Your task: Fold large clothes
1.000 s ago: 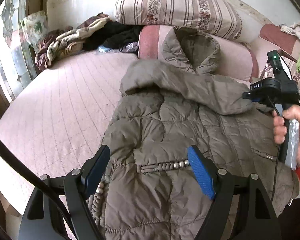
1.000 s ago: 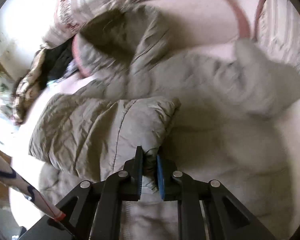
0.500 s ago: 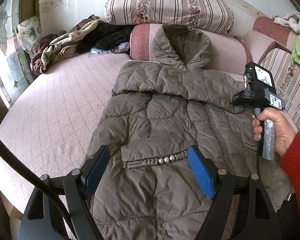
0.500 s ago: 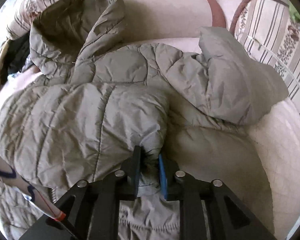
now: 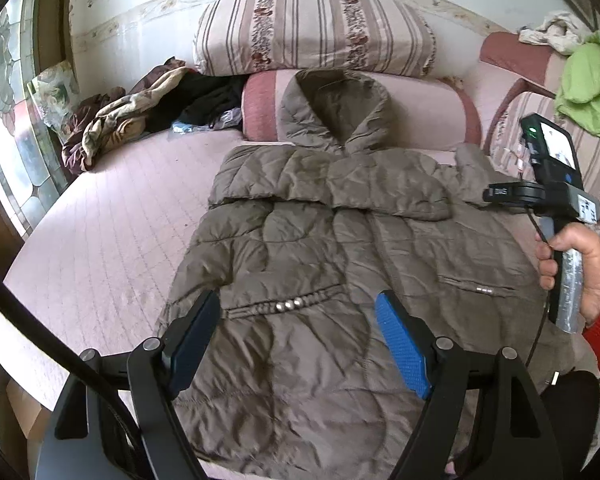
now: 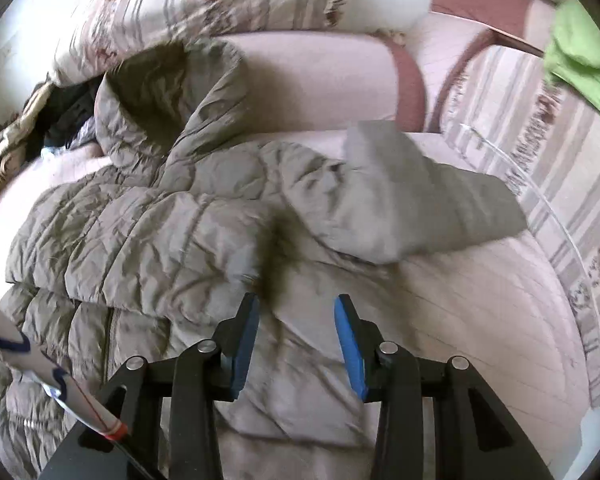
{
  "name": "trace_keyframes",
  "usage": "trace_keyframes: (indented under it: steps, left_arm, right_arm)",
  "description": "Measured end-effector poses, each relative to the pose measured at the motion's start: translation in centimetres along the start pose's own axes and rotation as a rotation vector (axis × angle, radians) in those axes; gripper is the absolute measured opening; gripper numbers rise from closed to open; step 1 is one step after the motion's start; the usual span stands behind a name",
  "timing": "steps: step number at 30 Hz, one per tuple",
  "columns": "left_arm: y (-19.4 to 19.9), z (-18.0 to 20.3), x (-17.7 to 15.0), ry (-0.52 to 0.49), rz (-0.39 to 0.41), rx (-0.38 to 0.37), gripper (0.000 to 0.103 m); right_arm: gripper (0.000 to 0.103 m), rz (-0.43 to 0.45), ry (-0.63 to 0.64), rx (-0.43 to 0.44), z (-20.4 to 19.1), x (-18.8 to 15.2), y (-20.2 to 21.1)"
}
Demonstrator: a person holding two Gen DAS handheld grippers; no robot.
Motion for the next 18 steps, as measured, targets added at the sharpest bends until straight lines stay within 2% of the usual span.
trace_keyframes:
  steps: [4,9,13,18]
  left_arm:
    - [0.8,1.3,-0.1,-0.007,-0.001,-0.015,0.081]
    - [0.3,3.0,-0.3,-0.033,-0.018,-0.030,0.081]
    - [-0.5,3.9,-0.3,-0.044,-0.031,-0.040,0.081]
    - [-2.1,4.5,-0.1,-0.048,-0.053,-0.036,0.081]
  right_arm:
    - [0.043,-0.007,-0.110,-0.016,6.2,-0.5,1.2]
    - [0.044,-0.037,-0.240,-0.069,14.6,-1.8,0.3]
    - [0.044,-0.096,-0.434,-0.038,20.8,-3.7,-2.4]
    - [0.044,-0.127,-0.616,0.032,24.6,-4.2,-5.8]
Point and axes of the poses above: each gripper's, at about its wrist camera, not at the fingertips, and y roughly against the way its jaws point, z to its right, x to its top, the point moved 10 cm from there along -y, roughly the way its jaws point, and after that the axes turned 3 degrees about x, right-handed, at the moved point
